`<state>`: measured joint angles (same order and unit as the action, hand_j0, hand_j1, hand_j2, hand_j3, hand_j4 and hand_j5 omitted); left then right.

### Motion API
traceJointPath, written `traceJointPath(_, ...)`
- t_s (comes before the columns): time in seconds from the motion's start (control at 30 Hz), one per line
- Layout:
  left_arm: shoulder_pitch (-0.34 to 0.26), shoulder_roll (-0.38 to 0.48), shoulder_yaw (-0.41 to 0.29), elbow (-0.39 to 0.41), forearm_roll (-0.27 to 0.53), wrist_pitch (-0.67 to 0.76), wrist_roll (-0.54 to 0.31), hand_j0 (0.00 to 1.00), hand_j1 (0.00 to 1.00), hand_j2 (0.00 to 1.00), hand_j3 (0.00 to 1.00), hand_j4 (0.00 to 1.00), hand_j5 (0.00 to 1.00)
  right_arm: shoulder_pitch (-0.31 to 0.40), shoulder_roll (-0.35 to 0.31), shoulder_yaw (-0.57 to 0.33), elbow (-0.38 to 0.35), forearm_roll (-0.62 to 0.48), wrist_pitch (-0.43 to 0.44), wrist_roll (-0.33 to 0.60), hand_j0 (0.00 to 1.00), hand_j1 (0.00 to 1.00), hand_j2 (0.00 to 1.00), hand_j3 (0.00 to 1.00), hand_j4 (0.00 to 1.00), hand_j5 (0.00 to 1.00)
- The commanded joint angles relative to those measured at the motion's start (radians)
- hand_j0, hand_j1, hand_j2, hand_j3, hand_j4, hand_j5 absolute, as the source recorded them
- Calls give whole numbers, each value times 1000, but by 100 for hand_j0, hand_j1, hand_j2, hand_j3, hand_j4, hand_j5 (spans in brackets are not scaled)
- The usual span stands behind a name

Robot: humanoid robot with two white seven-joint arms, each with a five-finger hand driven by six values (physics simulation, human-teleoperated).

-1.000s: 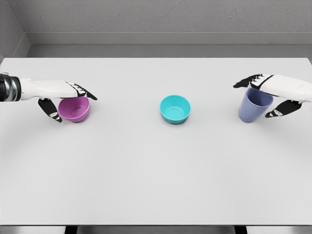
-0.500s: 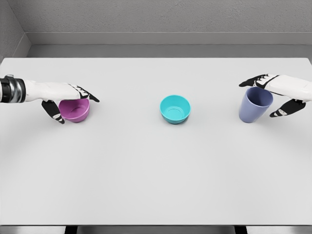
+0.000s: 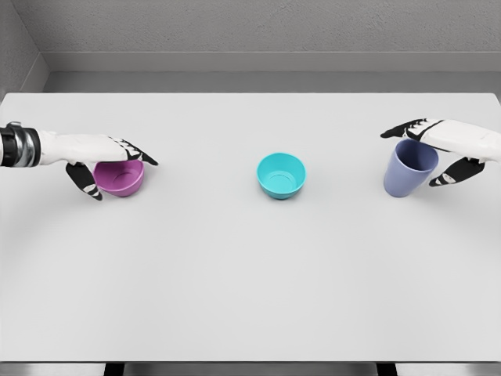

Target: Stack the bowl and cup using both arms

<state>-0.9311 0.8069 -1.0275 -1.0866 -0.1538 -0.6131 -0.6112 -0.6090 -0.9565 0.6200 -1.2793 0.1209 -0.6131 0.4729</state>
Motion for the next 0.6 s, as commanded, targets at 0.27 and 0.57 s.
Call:
traceJointPath(0.27,0,-6,3,10,-1,2,0,100,100,100,100,100,100,0,1,4,2,-4,2,0,100,100,100,100,100,100)
traceJointPath(0.57,-2,-6,14,8,0,2,0,100,100,100,100,100,100,-2,1,6,-3,-4,2,0,100,100,100,100,100,100)
